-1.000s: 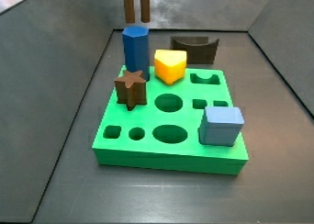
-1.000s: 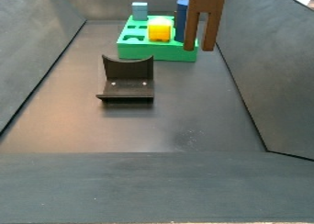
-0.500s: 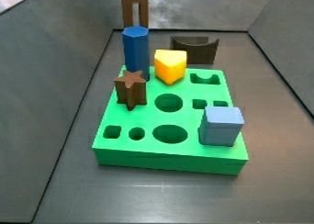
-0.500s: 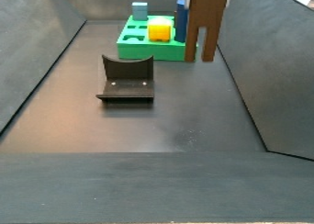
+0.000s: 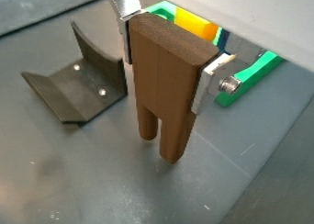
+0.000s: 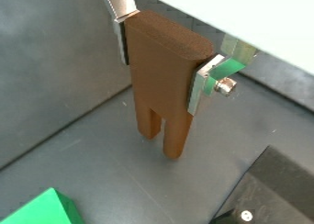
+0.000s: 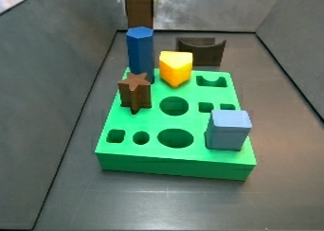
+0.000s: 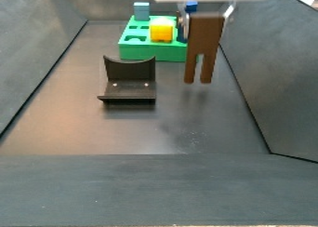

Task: Pick up the square-circle object. Move up. Rotate the square-circle object. Move to above the board. Insert the square-circle object.
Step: Rotate the square-circle object.

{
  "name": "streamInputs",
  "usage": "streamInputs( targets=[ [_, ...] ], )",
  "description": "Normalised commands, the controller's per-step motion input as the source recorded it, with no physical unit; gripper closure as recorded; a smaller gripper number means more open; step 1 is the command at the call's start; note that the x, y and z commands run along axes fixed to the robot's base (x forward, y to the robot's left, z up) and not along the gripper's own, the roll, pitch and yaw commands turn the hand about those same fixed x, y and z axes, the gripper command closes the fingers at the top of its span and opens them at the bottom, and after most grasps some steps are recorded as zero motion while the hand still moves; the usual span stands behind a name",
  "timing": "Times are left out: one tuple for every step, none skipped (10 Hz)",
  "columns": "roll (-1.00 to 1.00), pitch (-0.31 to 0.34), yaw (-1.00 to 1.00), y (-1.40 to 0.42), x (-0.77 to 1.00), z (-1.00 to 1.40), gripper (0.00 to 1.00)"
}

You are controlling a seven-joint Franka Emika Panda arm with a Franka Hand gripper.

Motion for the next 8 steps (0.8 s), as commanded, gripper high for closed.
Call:
streamInputs(
  targets=[
    [-0.19,-0.056,-0.05,0.02,0.02,-0.37,1.00],
    [-0.19,-0.057,-0.05,0.02,0.02,-0.21,1.00],
    [0.01,-0.043,-0.05,0.00,0.00,0.00,0.00],
    [0.01,-0.039,-0.05,0.00,0.00,1.00,0.00],
    [0.01,-0.032,-0.05,0.00,-0.01,1.00,0.00],
    [0.00,0.011,-0.05,0.00,-0.03,1.00,0.00],
    [0.00,0.031,-0.05,0.00,-0.03,0.89,0.00],
    [-0.01,0.042,-0.04,0.00,-0.02,0.72,0.00]
  ],
)
